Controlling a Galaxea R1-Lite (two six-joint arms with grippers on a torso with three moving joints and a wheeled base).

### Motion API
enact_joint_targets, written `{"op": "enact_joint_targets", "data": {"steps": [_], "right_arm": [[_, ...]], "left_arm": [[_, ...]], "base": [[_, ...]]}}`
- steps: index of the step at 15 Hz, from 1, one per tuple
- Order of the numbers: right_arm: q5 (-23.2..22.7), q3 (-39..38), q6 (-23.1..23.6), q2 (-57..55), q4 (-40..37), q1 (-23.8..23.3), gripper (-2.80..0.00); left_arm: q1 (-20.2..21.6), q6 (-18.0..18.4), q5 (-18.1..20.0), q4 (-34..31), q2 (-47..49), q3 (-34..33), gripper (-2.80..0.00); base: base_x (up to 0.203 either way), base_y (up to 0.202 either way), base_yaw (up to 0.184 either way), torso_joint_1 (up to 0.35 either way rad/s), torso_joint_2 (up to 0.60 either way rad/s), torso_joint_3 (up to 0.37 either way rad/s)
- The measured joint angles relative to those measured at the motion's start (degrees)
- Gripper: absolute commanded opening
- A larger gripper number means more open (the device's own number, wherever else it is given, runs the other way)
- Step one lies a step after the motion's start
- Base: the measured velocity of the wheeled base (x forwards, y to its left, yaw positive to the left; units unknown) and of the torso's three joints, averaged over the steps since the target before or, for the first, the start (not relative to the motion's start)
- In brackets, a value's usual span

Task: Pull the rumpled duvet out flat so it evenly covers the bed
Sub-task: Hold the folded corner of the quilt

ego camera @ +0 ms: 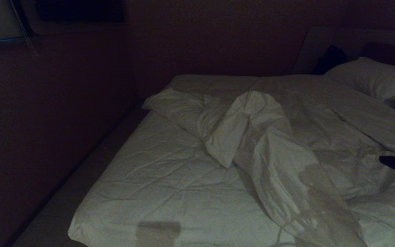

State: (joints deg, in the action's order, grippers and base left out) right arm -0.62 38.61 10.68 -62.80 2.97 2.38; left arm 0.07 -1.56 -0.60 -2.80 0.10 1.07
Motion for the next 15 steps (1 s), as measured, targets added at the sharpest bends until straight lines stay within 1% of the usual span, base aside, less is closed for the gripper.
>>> {"op": "enact_joint_targets", "data": {"steps": [6, 9, 12, 15], "right_arm": [[-0.4, 0.7, -0.6, -13.1, 9.6, 2.1, -2.80], [-0.4, 3.1, -0.8, -20.6, 13.9, 3.4, -2.80], [0.0, 6.1, -0.8, -26.5, 16.1, 5.0, -2.80], [0.0, 6.7, -0.8, -29.7, 16.4, 5.4, -2.80]], "left_arm": [[0.0, 0.0, 0.0, 0.0, 0.0, 0.0, -2.80], [0.0, 0.0, 0.0, 0.0, 0.0, 0.0, -2.80], [0.0, 0.0, 0.0, 0.0, 0.0, 0.0, -2.80], [0.0, 0.0, 0.0, 0.0, 0.0, 0.0, -2.80]], "base": [[0.000, 0.000, 0.000, 0.000, 0.00, 0.000], [0.000, 0.000, 0.000, 0.000, 0.00, 0.000], [0.000, 0.000, 0.000, 0.000, 0.00, 0.000], [0.000, 0.000, 0.000, 0.000, 0.00, 0.000]]}}
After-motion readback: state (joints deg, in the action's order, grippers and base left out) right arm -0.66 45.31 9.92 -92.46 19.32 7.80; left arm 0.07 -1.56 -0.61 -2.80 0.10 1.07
